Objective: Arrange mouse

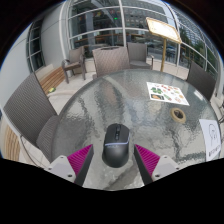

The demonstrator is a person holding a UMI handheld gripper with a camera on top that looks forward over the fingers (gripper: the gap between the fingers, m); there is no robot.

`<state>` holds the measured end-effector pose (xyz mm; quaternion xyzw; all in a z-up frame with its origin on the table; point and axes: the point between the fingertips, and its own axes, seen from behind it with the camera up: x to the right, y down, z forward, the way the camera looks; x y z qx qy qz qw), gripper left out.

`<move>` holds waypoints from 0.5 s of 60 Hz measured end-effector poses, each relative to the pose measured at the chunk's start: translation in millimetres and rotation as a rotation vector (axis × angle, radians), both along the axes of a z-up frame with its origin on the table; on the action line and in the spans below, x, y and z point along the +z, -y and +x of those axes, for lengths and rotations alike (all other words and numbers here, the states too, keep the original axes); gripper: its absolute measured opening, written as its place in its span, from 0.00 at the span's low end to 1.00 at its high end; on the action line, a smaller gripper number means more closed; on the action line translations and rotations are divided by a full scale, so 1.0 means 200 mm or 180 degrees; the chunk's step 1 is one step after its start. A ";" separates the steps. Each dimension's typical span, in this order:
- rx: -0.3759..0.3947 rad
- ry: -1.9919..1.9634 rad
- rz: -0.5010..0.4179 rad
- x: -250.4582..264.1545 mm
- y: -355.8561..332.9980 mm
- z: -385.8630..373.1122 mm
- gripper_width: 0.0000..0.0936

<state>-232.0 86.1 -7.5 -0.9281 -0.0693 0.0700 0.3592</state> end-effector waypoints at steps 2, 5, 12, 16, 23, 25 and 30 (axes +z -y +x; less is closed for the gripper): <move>-0.0008 0.0013 -0.0007 0.00 -0.04 -0.01 0.88; -0.0015 0.0030 -0.0033 -0.02 -0.09 -0.01 0.85; -0.0065 0.0184 -0.0085 -0.06 -0.14 0.03 0.57; -0.0106 0.0182 -0.0098 -0.05 -0.13 0.04 0.50; -0.0094 0.0190 -0.0123 -0.05 -0.13 0.05 0.35; -0.0079 0.0197 -0.0120 -0.05 -0.13 0.05 0.31; -0.0049 0.0187 -0.0099 -0.05 -0.12 0.05 0.31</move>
